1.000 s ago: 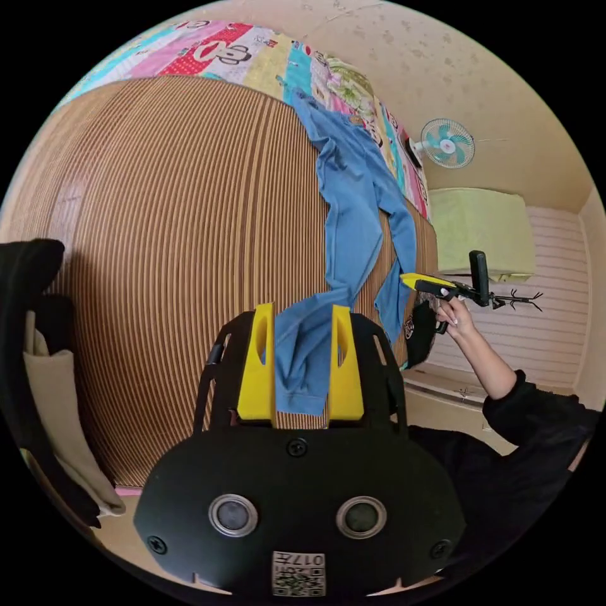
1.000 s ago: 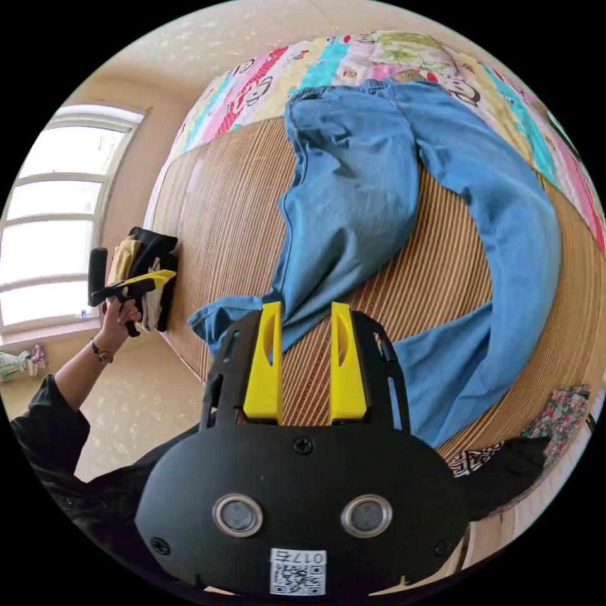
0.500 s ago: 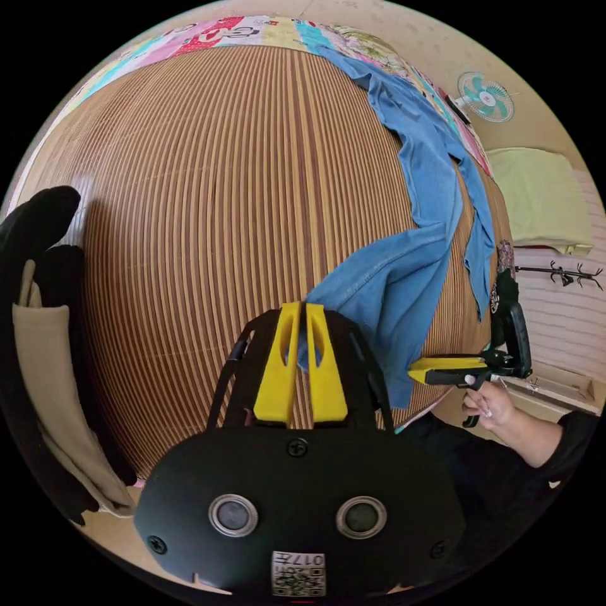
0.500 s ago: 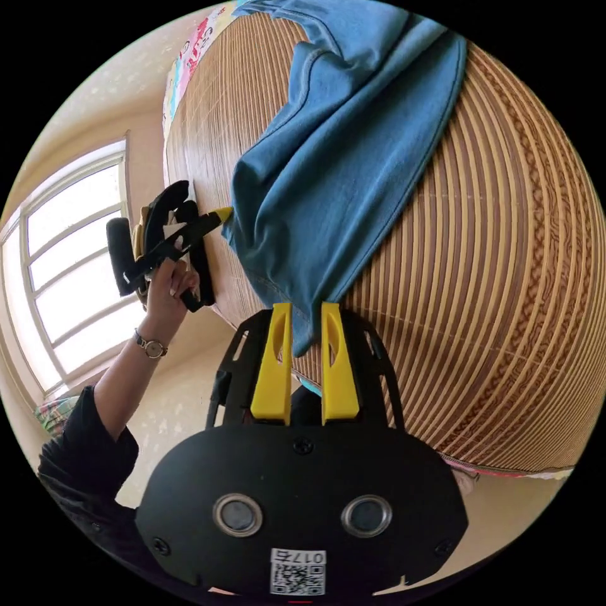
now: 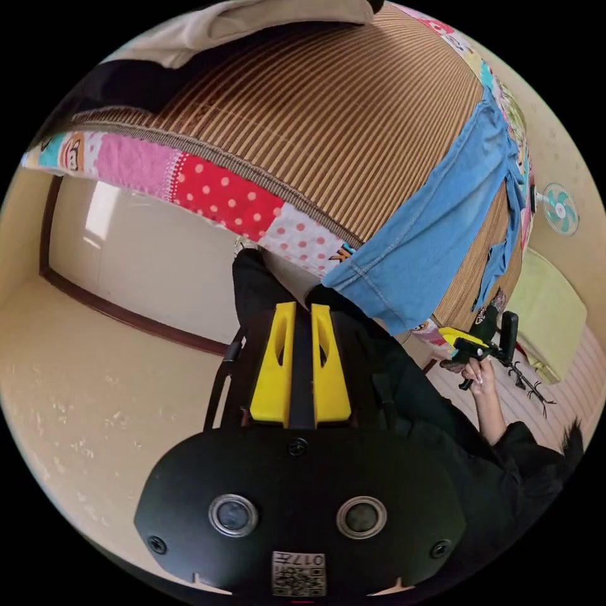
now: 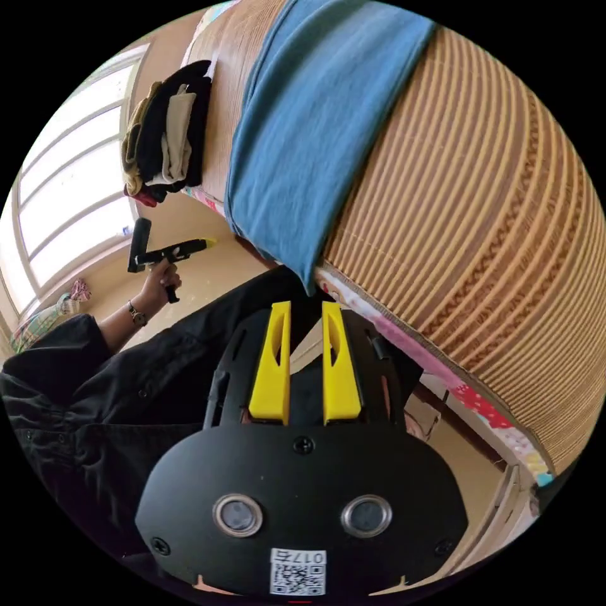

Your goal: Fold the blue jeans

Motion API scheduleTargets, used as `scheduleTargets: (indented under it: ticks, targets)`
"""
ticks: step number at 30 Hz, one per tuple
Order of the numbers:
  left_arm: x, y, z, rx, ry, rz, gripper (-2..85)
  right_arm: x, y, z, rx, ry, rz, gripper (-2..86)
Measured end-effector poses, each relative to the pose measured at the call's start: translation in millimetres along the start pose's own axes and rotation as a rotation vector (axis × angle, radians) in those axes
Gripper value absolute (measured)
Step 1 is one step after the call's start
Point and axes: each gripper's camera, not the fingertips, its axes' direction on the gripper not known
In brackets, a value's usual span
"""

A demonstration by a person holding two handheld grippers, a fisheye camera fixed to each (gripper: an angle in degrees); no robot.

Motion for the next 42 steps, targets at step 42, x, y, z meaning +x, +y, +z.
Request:
scheduleTargets:
  ticks: [42]
  targets:
    - [228.9, -30.0, 105.6, -0.307, 0.323, 0.607, 9.5, 165.2, 240.4, -2.6, 0.385, -1.063, 0.67, 0.8]
